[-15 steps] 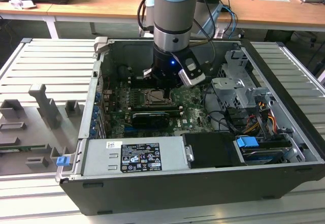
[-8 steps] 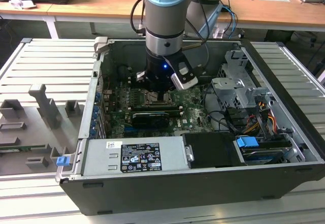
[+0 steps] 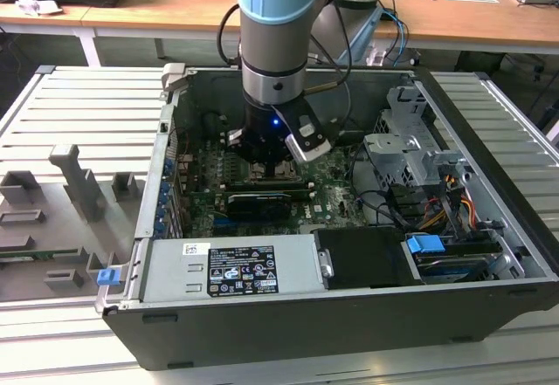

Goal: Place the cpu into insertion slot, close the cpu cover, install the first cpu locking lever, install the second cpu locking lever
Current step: 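Install the second cpu locking lever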

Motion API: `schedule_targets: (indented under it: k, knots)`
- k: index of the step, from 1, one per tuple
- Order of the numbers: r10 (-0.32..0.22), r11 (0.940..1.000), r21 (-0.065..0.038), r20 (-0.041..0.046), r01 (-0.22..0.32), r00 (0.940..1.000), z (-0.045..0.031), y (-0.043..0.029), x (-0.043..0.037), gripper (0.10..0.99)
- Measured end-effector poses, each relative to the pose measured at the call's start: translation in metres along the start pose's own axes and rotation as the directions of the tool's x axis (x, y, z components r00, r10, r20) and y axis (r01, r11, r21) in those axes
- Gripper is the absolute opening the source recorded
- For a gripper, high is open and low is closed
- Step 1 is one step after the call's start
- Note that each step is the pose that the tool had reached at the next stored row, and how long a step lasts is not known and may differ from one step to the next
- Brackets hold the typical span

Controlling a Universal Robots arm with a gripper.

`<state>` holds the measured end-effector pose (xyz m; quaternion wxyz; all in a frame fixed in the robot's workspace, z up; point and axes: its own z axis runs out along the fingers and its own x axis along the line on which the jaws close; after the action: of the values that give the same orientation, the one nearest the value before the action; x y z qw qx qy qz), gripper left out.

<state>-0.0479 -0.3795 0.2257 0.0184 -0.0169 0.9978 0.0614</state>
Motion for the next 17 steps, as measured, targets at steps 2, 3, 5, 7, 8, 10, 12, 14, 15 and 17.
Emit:
schedule_targets:
  k: [2,3,5,7,8,10,12,14,15,17]
  knots:
    - [0.000,1.0000,-0.001,0.0000,0.000,1.0000,0.0005,0.0000,0.0004,0.106]
    - [0.000,1.0000,-0.001,0.0001,0.000,1.0000,0.0010,-0.0001,0.0007,0.106]
    - [0.000,1.0000,-0.001,0.0000,0.000,1.0000,0.0013,-0.0003,0.0008,0.106]
    - [0.000,1.0000,-0.002,0.0000,0.000,1.0000,0.0015,-0.0002,0.0015,0.106]
    - [0.000,1.0000,-0.002,0.0003,0.000,1.0000,0.0015,-0.0002,0.0026,0.106]
    - [0.000,1.0000,-0.005,0.0007,0.000,1.0000,0.0014,-0.0007,0.0048,0.106]
    - [0.000,0.9999,-0.013,0.0017,0.000,1.0000,0.0013,-0.0015,0.0089,0.106]
    - [0.001,0.9998,-0.022,0.0038,0.000,1.0000,0.0011,-0.0024,0.0169,0.106]
    - [-0.001,0.9997,-0.026,0.0040,0.001,1.0000,0.0013,-0.0028,0.0182,0.106]
    - [-0.019,0.9992,-0.034,0.0020,0.019,0.9998,0.0018,-0.0040,0.0193,0.106]
